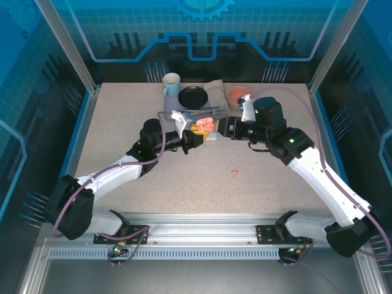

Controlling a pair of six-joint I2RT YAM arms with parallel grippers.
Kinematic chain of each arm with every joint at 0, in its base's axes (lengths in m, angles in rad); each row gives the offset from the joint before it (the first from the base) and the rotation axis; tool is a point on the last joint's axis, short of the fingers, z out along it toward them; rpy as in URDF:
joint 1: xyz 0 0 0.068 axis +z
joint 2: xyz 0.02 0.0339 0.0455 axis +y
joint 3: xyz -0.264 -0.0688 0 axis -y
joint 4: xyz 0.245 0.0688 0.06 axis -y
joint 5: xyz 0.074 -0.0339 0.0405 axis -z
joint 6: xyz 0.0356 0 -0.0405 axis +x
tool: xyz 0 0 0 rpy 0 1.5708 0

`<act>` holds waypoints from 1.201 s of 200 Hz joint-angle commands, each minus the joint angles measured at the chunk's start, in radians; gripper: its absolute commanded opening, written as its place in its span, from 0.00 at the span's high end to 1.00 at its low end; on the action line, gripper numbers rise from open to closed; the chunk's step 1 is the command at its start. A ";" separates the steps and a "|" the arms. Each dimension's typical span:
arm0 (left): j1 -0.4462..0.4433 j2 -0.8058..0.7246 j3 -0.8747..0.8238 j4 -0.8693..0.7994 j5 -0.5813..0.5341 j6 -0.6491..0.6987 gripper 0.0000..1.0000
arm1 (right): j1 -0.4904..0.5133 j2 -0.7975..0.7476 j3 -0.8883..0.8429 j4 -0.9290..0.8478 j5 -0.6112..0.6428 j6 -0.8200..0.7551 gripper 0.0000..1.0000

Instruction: Insert wireless bluetooth earbuds into charging case

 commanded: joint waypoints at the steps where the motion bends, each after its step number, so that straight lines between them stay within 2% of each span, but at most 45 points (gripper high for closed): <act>1: 0.024 -0.050 -0.037 0.028 -0.011 0.020 1.00 | -0.030 -0.015 -0.094 -0.179 0.176 -0.003 0.51; 36: 0.043 -0.086 -0.087 0.041 -0.008 0.012 1.00 | -0.026 0.083 -0.215 -0.227 0.299 0.018 0.28; 53: 0.046 -0.102 -0.110 0.042 -0.010 0.009 1.00 | -0.015 0.171 -0.226 -0.249 0.347 0.014 0.25; 77: 0.053 -0.116 -0.138 0.054 -0.016 0.004 1.00 | 0.024 0.295 -0.221 -0.280 0.436 0.041 0.25; 131: 0.069 -0.126 -0.173 0.078 -0.012 -0.002 1.00 | 0.090 0.512 -0.172 -0.305 0.462 0.143 0.30; 162: 0.075 -0.135 -0.182 0.081 -0.008 0.000 1.00 | 0.119 0.569 -0.150 -0.303 0.472 0.193 0.35; 240: 0.085 -0.145 -0.196 0.088 -0.004 -0.002 1.00 | 0.117 0.666 -0.121 -0.294 0.488 0.217 0.45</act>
